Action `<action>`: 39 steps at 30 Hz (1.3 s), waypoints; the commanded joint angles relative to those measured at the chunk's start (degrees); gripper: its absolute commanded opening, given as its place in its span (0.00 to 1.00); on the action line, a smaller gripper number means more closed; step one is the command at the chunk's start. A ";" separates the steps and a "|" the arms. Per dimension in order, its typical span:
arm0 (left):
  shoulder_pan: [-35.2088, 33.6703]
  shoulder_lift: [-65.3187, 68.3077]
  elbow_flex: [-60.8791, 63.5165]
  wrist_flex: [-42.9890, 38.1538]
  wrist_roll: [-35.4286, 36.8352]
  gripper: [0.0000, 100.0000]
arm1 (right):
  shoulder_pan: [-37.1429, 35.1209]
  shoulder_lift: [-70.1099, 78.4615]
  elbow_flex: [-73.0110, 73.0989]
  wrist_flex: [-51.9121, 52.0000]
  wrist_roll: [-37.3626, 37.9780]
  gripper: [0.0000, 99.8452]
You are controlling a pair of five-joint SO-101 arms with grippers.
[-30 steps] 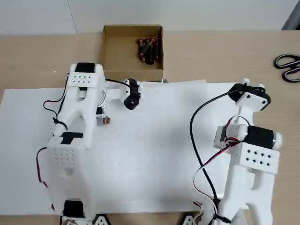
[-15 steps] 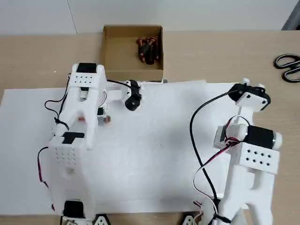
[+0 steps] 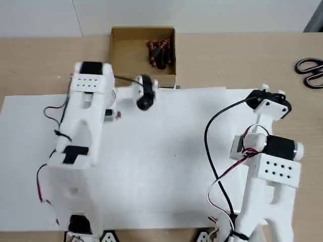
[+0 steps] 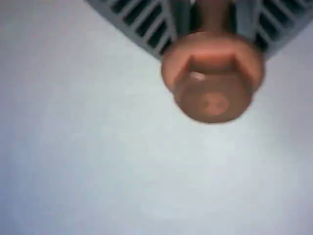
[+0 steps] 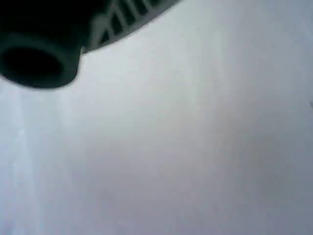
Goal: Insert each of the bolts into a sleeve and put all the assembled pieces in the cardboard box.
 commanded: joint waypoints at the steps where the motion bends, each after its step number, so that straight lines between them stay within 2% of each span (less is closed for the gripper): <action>1: 1.67 -11.34 -0.40 1.23 7.30 0.01 | 0.04 -1.71 -2.37 0.04 0.62 0.00; 7: 2.90 -22.07 -0.48 1.14 25.41 0.01 | 0.13 -1.63 -10.99 5.85 0.70 0.00; 13: 2.81 -29.19 -0.40 1.23 48.18 0.01 | -0.04 -1.71 -12.22 6.73 0.88 0.00; 16: 2.90 -34.46 -0.31 1.41 58.46 0.01 | -2.77 -1.71 -15.12 10.33 0.88 0.00; 19: 4.75 -43.25 4.00 1.41 61.36 0.01 | -5.85 -2.77 -19.25 13.76 0.79 0.00; 22: 8.70 -53.89 13.93 1.32 64.88 0.01 | -6.11 -7.96 -20.48 13.67 0.88 0.00; 25: 11.96 -62.86 24.92 1.14 65.14 0.01 | -6.20 -12.35 -18.20 13.58 0.97 0.00; 30: 12.31 -76.57 36.97 -1.67 65.14 0.01 | -6.20 -19.21 -11.43 13.58 0.97 0.00; 34: 12.31 -89.58 45.67 -9.93 64.88 0.01 | -8.22 -26.95 -4.92 10.68 0.88 0.00; 39: 12.22 -106.99 64.13 -24.53 65.14 0.01 | -12.79 -39.25 6.42 1.19 0.79 0.00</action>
